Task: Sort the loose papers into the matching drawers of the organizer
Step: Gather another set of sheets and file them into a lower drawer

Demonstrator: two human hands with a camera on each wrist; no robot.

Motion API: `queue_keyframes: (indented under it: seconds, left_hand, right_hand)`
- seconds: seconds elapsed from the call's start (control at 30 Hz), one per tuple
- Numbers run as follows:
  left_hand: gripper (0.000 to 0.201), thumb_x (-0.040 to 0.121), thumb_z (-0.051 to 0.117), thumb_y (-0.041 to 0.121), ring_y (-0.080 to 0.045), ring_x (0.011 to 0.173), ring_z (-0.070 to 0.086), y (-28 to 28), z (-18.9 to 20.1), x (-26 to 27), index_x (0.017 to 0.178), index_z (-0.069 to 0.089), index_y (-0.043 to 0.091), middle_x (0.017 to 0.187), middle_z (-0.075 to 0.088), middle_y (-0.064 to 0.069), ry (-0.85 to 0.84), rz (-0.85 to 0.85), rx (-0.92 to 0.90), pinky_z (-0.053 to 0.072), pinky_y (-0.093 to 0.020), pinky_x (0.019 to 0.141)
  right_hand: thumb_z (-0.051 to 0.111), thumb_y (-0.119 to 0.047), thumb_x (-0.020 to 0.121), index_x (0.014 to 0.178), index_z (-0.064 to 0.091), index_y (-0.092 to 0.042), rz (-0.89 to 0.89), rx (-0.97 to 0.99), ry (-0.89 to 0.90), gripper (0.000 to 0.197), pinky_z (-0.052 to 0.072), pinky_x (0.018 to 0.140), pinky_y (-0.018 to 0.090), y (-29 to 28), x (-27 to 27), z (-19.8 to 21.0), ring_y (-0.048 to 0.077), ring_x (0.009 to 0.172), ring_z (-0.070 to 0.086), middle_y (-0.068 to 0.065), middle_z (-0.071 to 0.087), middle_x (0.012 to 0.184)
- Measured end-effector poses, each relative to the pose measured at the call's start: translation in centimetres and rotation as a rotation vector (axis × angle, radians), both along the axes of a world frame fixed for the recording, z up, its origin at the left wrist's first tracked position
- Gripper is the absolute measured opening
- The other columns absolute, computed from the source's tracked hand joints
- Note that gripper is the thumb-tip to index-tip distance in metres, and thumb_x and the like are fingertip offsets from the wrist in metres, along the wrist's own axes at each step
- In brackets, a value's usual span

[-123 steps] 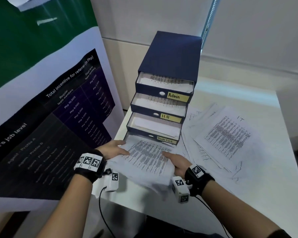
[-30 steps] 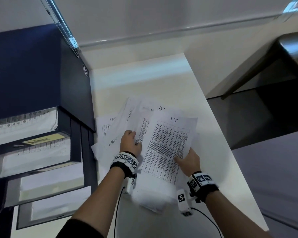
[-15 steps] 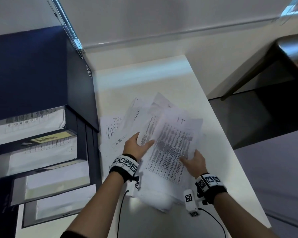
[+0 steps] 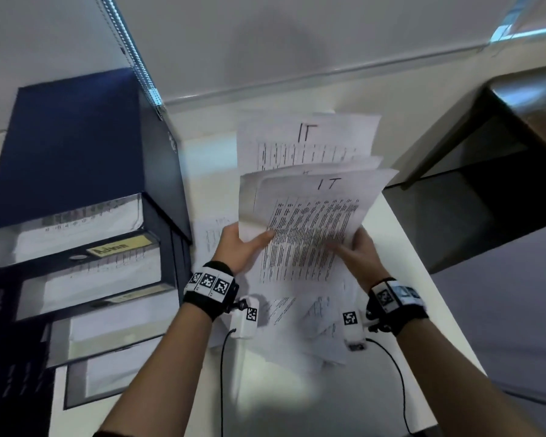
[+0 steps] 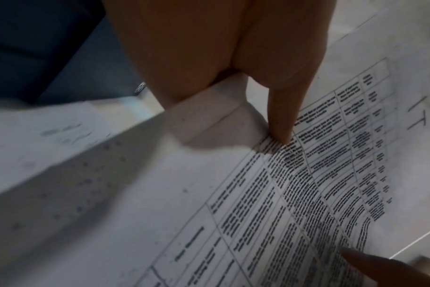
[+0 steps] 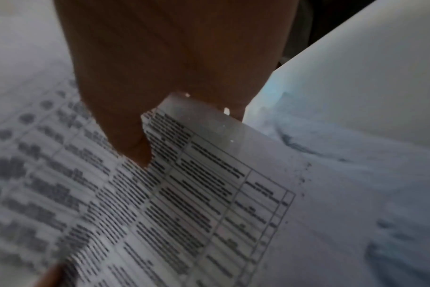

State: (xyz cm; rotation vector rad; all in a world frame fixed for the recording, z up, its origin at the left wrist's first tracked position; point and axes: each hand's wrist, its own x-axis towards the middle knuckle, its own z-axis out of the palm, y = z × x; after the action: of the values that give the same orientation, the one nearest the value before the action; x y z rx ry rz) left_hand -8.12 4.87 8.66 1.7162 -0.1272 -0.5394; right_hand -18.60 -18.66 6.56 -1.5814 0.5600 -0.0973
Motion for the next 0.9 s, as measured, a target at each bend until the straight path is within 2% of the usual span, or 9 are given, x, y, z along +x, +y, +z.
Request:
queue_keyframes:
  seconds: [0.1, 0.23, 0.3, 0.43, 0.53, 0.63, 0.67, 0.77, 0.9]
  left_hand:
    - [0.024, 0.077, 0.082, 0.020, -0.001, 0.084, 0.071, 1.2, 2.2, 0.6, 0.098, 0.069, 0.019, 0.089, 0.075, 0.010, -0.079, 0.004, -0.020, 0.056, -0.021, 0.078]
    - [0.041, 0.065, 0.090, 0.035, -0.014, 0.088, 0.072, 3.2, 2.0, -0.1, 0.096, 0.071, 0.016, 0.089, 0.075, 0.005, -0.084, -0.018, 0.059, 0.059, -0.034, 0.085]
    - [0.026, 0.071, 0.088, 0.023, 0.000, 0.077, 0.066, 3.6, 1.8, -1.1, 0.085, 0.067, 0.020, 0.079, 0.070, 0.010, -0.078, 0.043, 0.124, 0.055, -0.014, 0.074]
    - [0.020, 0.080, 0.070, 0.001, -0.010, 0.086, 0.068, 4.3, 1.4, -2.3, 0.099, 0.074, 0.007, 0.096, 0.072, 0.002, -0.215, 0.018, 0.215, 0.056, -0.024, 0.076]
    - [0.024, 0.086, 0.055, -0.005, -0.015, 0.085, 0.066, 5.0, 3.1, -2.9, 0.100, 0.072, 0.007, 0.096, 0.068, -0.002, -0.264, 0.057, 0.253, 0.055, -0.025, 0.073]
    - [0.042, 0.085, 0.054, -0.014, -0.012, 0.094, 0.061, 6.6, 4.8, -2.9, 0.108, 0.065, 0.018, 0.102, 0.065, 0.002, -0.257, 0.115, 0.140, 0.049, -0.027, 0.084]
    - [0.037, 0.087, 0.056, -0.010, -0.008, 0.091, 0.061, 7.6, 5.8, -3.2, 0.110, 0.063, 0.017, 0.100, 0.064, 0.002, -0.251, 0.131, 0.082, 0.049, -0.028, 0.082]
    - [0.023, 0.098, 0.058, 0.014, 0.006, 0.087, 0.060, 11.2, 9.6, -4.2, 0.120, 0.056, 0.016, 0.102, 0.064, 0.007, -0.250, 0.313, -0.036, 0.051, -0.020, 0.078]
    - [0.048, 0.096, 0.059, 0.010, 0.006, 0.085, 0.068, 18.5, 13.3, -6.9, 0.138, 0.039, 0.025, 0.109, 0.065, 0.009, -0.252, 0.464, -0.053, 0.053, -0.012, 0.065]
  right_hand:
    - [0.066, 0.004, 0.087, 0.114, 0.064, -0.006, -0.060, 0.050, -0.081, 0.029, 0.058, 0.088, 0.038, 0.5, 1.0, 2.5, 0.020, 0.100, 0.071, 0.005, 0.072, 0.110]
    - [0.064, 0.007, 0.087, 0.091, 0.067, -0.011, 0.002, -0.037, -0.032, 0.019, 0.058, 0.071, 0.021, 2.2, -0.3, 2.3, 0.005, 0.078, 0.071, -0.012, 0.074, 0.079]
    - [0.068, 0.001, 0.086, 0.085, 0.067, -0.013, 0.080, -0.154, 0.038, 0.014, 0.052, 0.062, 0.014, 3.0, -1.5, 1.0, 0.003, 0.074, 0.069, -0.015, 0.072, 0.073]
    - [0.076, -0.027, 0.083, 0.084, 0.070, -0.003, 0.044, -0.341, 0.108, 0.025, 0.047, 0.070, 0.031, 4.2, -2.4, -0.6, 0.011, 0.071, 0.064, 0.014, 0.072, 0.083]
    - [0.064, -0.003, 0.091, 0.100, 0.067, 0.004, 0.017, -0.266, 0.027, 0.012, 0.047, 0.085, 0.039, 5.8, -1.6, 1.9, 0.022, 0.095, 0.058, 0.011, 0.064, 0.093]
    - [0.067, -0.014, 0.088, 0.089, 0.065, -0.001, 0.108, -0.293, -0.052, 0.013, 0.048, 0.072, 0.034, 6.8, -0.1, 5.3, 0.023, 0.085, 0.060, 0.007, 0.065, 0.080]
    - [0.068, -0.018, 0.089, 0.098, 0.064, -0.006, 0.161, -0.330, -0.099, 0.016, 0.052, 0.075, 0.036, 7.5, 0.3, 6.7, 0.023, 0.089, 0.064, 0.004, 0.069, 0.088]
    - [0.062, -0.016, 0.095, 0.134, 0.046, -0.017, 0.272, -0.308, -0.228, 0.042, 0.054, 0.092, 0.044, 10.2, 0.9, 10.2, 0.019, 0.108, 0.065, 0.001, 0.066, 0.118]
    - [0.060, -0.008, 0.095, 0.150, 0.009, -0.049, 0.453, -0.107, -0.329, 0.085, 0.057, 0.088, 0.042, 17.1, 0.0, 14.0, 0.023, 0.114, 0.065, 0.003, 0.062, 0.132]
